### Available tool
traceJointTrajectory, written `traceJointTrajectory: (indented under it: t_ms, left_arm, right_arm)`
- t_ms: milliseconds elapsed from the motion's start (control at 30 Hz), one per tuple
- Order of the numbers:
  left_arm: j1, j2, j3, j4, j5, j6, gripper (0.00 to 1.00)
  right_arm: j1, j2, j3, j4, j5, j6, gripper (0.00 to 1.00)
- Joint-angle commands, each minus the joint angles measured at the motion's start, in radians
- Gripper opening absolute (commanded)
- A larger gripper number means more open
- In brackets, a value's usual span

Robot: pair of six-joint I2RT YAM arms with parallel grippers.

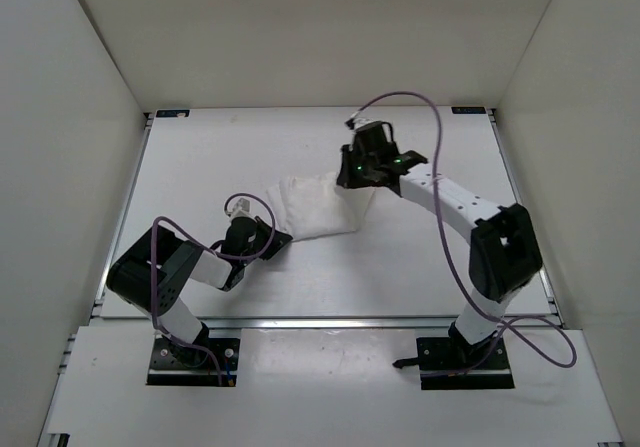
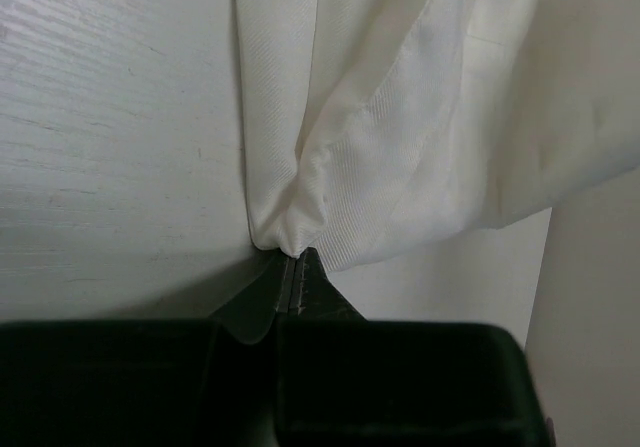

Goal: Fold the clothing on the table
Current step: Fold the skirt

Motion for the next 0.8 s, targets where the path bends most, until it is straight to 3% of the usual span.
traceJointTrajectory:
  t_ms: [0, 233, 767]
  left_arm:
    - [0.012, 0.01, -0.03, 0.026, -0.035, 0.003, 0.0]
    - [0.026, -0.009, -0.062, 0.045, -0.031, 0.008, 0.0]
    - [0.036, -0.029, -0.085, 0.043, -0.028, 0.014, 0.0]
  right_arm:
    - [0.119, 0.112, 0.11, -0.107, 0.061, -0.058, 0.0]
    - [0.277, 0.267, 0.227, -0.101, 0.005, -0.023, 0.0]
    - [0.349, 0.388, 0.345, -0.157, -0.133, -0.006, 0.0]
